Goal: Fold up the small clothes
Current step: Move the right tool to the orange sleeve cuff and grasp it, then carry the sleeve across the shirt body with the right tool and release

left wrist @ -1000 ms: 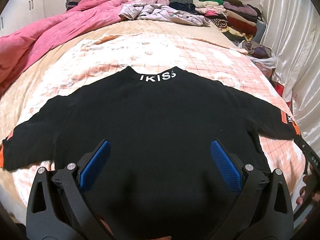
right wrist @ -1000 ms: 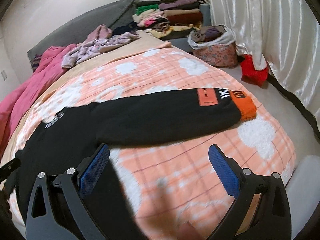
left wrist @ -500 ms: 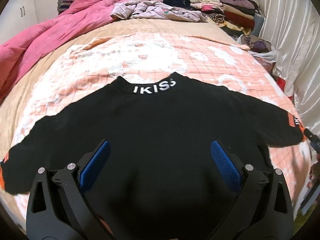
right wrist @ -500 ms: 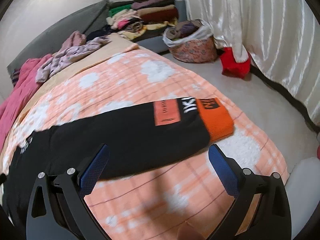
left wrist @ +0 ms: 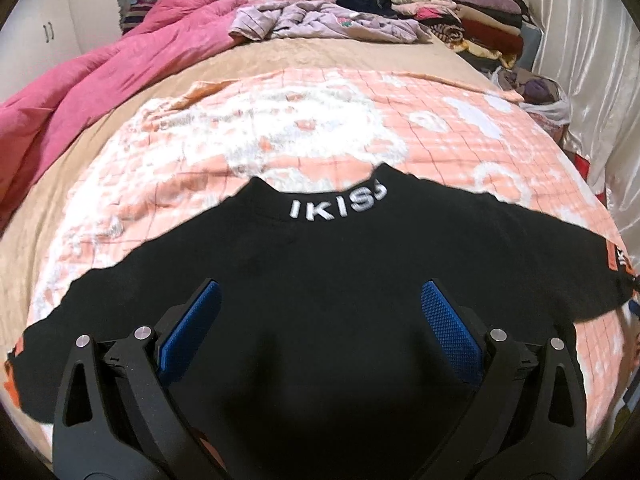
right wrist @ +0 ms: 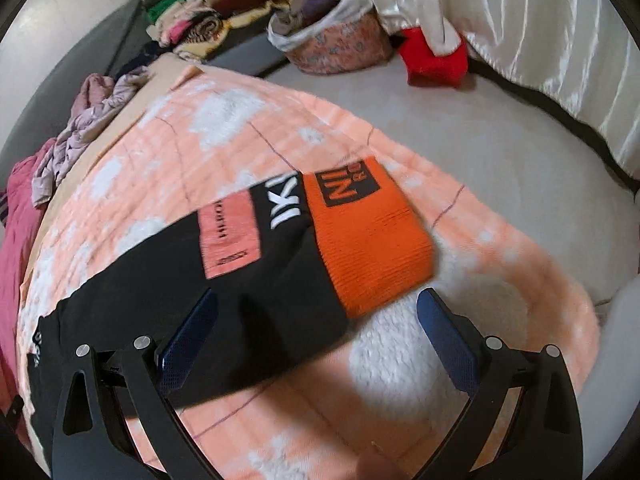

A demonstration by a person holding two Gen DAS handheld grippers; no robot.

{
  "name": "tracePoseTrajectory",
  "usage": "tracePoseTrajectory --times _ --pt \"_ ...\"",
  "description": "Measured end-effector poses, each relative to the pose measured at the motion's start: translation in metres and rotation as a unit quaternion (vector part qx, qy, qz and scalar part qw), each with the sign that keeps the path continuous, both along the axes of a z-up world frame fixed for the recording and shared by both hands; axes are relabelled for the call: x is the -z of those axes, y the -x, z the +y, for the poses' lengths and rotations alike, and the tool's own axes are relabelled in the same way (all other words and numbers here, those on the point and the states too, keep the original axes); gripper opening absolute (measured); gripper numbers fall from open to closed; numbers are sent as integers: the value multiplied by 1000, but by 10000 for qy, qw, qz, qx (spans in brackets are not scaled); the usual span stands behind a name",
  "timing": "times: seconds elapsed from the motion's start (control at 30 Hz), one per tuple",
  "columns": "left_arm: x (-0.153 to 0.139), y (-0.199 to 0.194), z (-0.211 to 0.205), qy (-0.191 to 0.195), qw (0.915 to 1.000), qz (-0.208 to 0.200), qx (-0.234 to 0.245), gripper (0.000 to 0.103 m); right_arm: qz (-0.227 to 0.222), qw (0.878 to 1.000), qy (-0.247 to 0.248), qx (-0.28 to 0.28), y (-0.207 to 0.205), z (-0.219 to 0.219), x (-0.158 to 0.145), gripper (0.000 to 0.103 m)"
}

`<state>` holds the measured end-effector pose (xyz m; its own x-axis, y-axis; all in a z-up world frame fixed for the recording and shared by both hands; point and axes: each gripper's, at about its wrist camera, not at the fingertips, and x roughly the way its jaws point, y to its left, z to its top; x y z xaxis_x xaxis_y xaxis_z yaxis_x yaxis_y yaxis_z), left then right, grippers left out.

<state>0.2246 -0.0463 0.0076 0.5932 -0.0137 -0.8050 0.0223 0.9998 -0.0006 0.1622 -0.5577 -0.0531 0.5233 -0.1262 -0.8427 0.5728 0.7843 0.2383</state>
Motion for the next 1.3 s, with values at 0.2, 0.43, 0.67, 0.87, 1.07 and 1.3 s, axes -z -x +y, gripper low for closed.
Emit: tracePoseTrajectory --times 0.2,0.43,0.67,0.87,1.07,1.3 --pt "9 5 16 184 9996 31 -233 94 -319 9991 -145 255 -9 -9 5 93" --pt "14 11 28 386 9985 33 -384 94 -871 9955 -344 -178 0 -7 -11 17" --pt "1 14 35 458 9983 -122 -350 94 -1499 9856 -50 -781 11 31 -60 15" --pt "-10 17 46 674 9972 -182 -265 94 -2039 9705 3 -1284 17 91 -110 14" --pt "-20 26 76 839 9945 -367 -505 94 -2315 9546 -128 -1873 10 159 -143 14" --pt "-21 29 99 612 9954 -431 -605 94 -2400 9406 -66 -2402 -4 233 -164 14"
